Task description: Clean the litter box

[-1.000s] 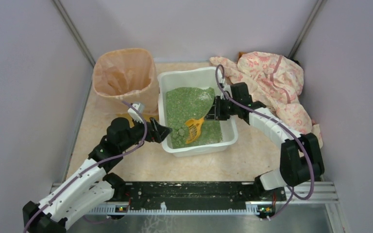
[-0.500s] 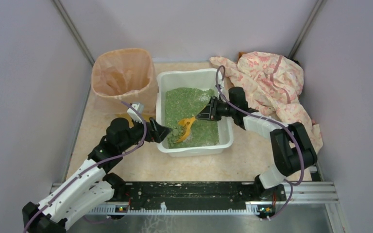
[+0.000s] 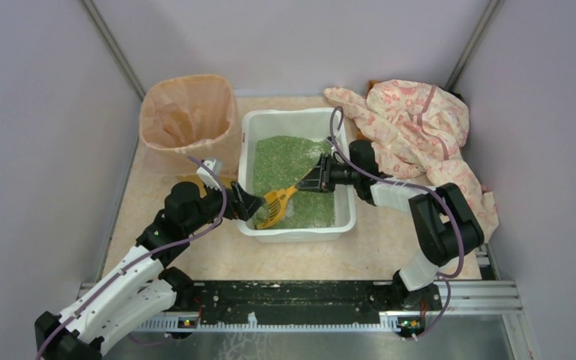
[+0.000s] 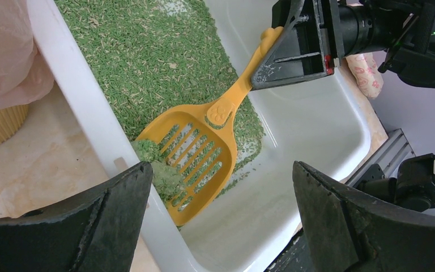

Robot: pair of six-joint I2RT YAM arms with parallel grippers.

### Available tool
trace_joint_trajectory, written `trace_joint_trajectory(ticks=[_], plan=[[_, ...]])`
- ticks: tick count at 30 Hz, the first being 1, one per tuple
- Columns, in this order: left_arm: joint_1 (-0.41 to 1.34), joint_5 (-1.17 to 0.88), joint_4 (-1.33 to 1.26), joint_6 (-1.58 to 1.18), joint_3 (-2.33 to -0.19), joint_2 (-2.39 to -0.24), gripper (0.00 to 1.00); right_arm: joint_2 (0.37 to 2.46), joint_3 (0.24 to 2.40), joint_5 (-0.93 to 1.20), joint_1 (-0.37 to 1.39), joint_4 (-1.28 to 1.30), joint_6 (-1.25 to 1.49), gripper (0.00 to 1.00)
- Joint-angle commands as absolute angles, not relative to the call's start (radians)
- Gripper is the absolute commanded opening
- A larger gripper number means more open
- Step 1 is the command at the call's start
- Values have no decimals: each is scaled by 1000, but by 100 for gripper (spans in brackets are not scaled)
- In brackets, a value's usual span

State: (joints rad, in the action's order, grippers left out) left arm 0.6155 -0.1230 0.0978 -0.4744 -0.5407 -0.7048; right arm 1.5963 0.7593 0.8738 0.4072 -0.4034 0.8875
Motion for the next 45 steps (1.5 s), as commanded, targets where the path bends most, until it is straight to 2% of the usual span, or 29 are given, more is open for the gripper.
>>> trace_joint_trajectory(ticks=[1,11,21,28,33,38,42,45], plan=[[618,-121,92,-473,-569,-692,99,1534,795,936,384,-512,943,0],[618,-126,82,-469,-570,-696,99,1437,848,953,276,-400,905,0],[618,-120,99,-466,-577,-681,99,1448,843,953,240,-382,884,0],[618,-113,117,-462,-582,-672,99,1426,843,971,148,-360,873,0],[618,-121,109,-466,-589,-679,99,1397,813,1007,51,-430,925,0],[617,-125,105,-465,-593,-692,99,1413,793,1011,98,-494,959,0],[617,-136,118,-467,-613,-704,99,1401,780,1024,10,-509,966,0],[617,-128,122,-466,-610,-696,99,1428,768,1044,14,-605,1029,0]])
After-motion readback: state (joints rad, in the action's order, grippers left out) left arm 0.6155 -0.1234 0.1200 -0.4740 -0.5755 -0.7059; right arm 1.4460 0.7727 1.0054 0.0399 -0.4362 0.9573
